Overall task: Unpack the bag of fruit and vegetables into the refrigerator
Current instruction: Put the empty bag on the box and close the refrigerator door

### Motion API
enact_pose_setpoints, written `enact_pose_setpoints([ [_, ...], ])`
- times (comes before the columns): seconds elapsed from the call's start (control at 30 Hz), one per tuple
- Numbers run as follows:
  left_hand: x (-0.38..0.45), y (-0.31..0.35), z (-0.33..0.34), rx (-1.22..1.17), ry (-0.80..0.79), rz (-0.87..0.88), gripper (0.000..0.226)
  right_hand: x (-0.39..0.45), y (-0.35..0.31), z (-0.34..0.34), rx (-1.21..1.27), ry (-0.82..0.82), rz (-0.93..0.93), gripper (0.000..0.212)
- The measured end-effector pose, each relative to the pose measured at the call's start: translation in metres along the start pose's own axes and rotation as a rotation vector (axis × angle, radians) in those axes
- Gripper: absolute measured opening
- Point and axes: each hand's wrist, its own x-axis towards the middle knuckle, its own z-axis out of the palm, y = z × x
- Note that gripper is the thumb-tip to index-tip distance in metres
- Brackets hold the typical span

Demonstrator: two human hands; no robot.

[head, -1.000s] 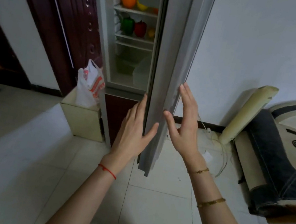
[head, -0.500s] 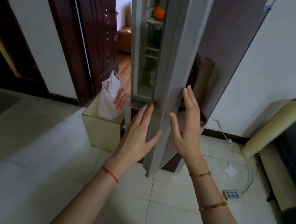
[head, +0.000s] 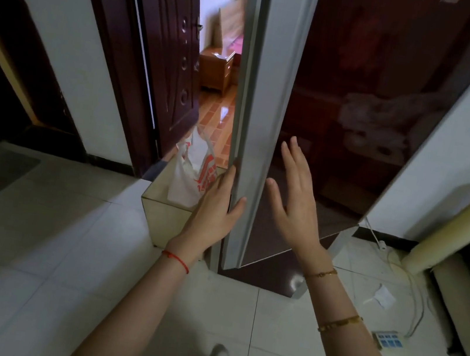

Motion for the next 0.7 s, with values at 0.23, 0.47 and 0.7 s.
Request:
enact_pose_setpoints([
  [0.23,0.055,-0.036,-0.015,-0.006,0.031,-0.004,0.080,0.055,0.023,0.047,-0.030,-0.017,-0.021,0.060],
  [0.47,0.123,-0.061,-0.029,-0.039,0.007,-0.025,0.082,0.111,0.048,0.082,-0.047,-0.044,-0.036,0.061],
  [0.7,0.187,-0.089,-0.024,-0.074,0.024,0.000,0.089,0.157,0.074,0.106,-0.078,-0.065,-0.026,0.064],
])
